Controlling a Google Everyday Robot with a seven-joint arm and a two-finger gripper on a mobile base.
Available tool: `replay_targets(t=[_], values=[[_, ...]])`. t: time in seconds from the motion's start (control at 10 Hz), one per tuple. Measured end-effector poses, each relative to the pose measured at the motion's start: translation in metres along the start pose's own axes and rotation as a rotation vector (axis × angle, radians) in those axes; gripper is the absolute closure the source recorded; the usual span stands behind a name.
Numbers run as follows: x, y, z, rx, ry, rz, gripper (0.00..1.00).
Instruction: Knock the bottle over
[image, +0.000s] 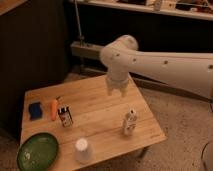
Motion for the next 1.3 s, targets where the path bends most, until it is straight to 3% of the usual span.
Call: replay_targets(t=[0.1,0.3,0.5,0.6,0.9,1.1,1.3], values=[[-0.008,-0.035,-0.006,-0.006,-0.013,0.060,0.81],[-0.011,-0.079,-0.008,-0.014,-0.008,0.149,0.97],[0.004,-0.133,0.002,-0.028,0.034,0.266,1.00],[0.013,-0.148,0.010,-0.032,0.057,0.297,1.00],[0.049,-0.165,0.056,-0.070,0.151,0.358,1.00],[0.060,-0.147,0.078,-0.098,0.192,0.341,1.00],[0.060,-0.110,0.079,-0.109,0.207,0.313,1.00]])
